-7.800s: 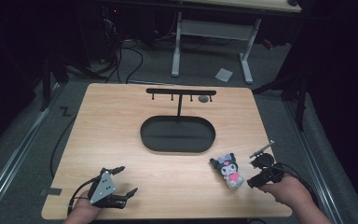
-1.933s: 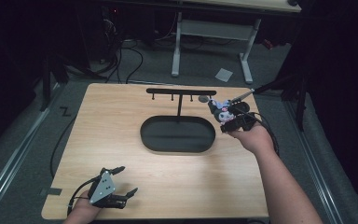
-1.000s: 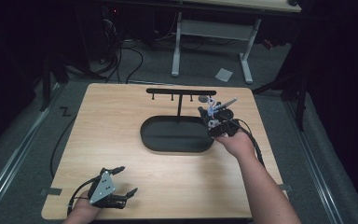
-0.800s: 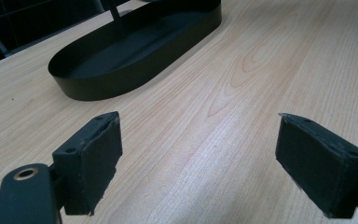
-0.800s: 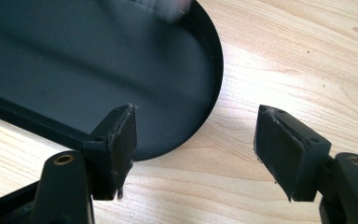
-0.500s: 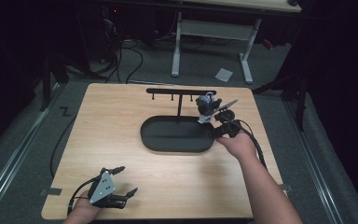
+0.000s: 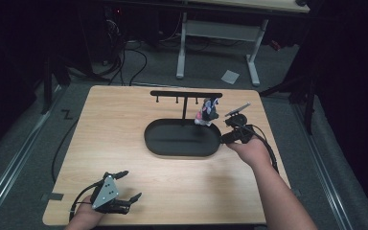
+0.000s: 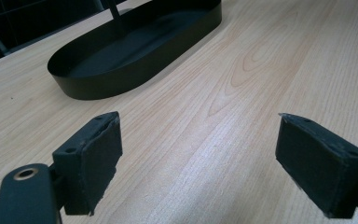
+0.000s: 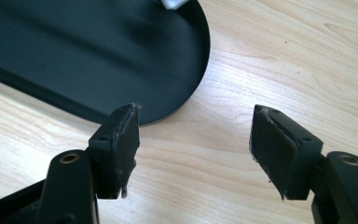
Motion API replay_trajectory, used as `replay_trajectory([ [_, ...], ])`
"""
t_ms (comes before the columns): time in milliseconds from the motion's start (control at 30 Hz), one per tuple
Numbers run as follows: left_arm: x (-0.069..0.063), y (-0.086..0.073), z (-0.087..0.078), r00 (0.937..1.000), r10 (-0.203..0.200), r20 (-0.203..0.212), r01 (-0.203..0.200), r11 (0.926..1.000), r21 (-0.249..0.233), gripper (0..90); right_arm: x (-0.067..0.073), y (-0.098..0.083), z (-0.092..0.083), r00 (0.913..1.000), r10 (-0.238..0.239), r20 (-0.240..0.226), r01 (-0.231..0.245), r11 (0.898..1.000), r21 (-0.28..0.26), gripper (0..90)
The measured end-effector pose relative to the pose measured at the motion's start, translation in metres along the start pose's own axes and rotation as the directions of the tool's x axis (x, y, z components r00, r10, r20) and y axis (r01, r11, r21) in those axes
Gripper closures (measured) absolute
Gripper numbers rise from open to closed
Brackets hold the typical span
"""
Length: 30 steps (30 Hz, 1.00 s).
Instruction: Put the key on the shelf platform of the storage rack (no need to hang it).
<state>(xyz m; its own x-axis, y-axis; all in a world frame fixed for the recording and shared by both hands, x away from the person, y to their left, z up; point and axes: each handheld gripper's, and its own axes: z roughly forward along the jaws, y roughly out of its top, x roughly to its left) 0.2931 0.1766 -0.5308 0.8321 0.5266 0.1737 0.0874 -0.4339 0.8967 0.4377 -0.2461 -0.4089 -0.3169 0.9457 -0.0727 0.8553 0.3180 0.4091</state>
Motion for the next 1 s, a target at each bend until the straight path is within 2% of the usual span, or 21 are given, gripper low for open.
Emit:
replay_trajectory([
  [67,0.0,0.0,0.0,1.0,0.001,0.0,-0.001,1.0,0.001,15.1,-0.002,-0.005,-0.003,0.9998,0.013,-0.014,-0.014,1.0,-0.013,33.2],
  [200,0.0,0.0,0.0,1.0,0.002,-0.001,-0.002,1.0,0.002,15.1,-0.005,-0.016,-0.007,0.9999,0.017,-0.002,-0.017,1.0,-0.013,33.0],
  [333,0.0,0.0,0.0,1.0,0.002,-0.003,-0.002,1.0,0.001,15.1,-0.008,-0.027,-0.012,0.9993,0.032,-0.017,-0.033,0.999,-0.031,33.0],
  [467,0.0,0.0,0.0,1.0,0.004,-0.004,-0.004,1.0,0.003,15.1,-0.008,-0.038,-0.016,0.9996,0.024,-0.016,-0.024,0.999,-0.03,33.1],
  [600,0.0,0.0,0.0,1.0,0.003,-0.005,-0.003,1.0,0.004,15.1,-0.007,-0.047,-0.019,0.9992,0.021,-0.034,-0.022,0.999,-0.029,32.9],
  [700,0.0,0.0,0.0,1.0,0.003,-0.005,-0.003,1.0,0.004,15.0,-0.004,-0.062,-0.022,0.9994,0.001,-0.035,-0.003,0.998,-0.065,31.4],
  [733,0.0,0.0,0.0,1.0,0.003,-0.005,-0.003,1.0,0.004,15.1,-0.004,-0.062,-0.022,0.9994,0.001,-0.035,-0.003,0.998,-0.065,31.4],
  [833,0.0,0.0,0.0,1.0,0.002,-0.007,-0.002,1.0,0.002,15.0,-0.002,-0.076,-0.021,0.9987,0.01,-0.051,-0.015,0.995,-0.1,29.7],
  [933,0.0,0.0,0.0,1.0,0.003,-0.006,-0.003,1.0,0.003,15.0,-0.001,-0.092,-0.017,0.9982,0.015,-0.058,-0.023,0.988,-0.153,29.0],
  [1000,0.0,0.0,0.0,1.0,0.003,-0.006,-0.003,1.0,0.004,15.0,0.002,-0.104,-0.013,0.9967,0.034,-0.074,-0.047,0.981,-0.189,29.0],
])
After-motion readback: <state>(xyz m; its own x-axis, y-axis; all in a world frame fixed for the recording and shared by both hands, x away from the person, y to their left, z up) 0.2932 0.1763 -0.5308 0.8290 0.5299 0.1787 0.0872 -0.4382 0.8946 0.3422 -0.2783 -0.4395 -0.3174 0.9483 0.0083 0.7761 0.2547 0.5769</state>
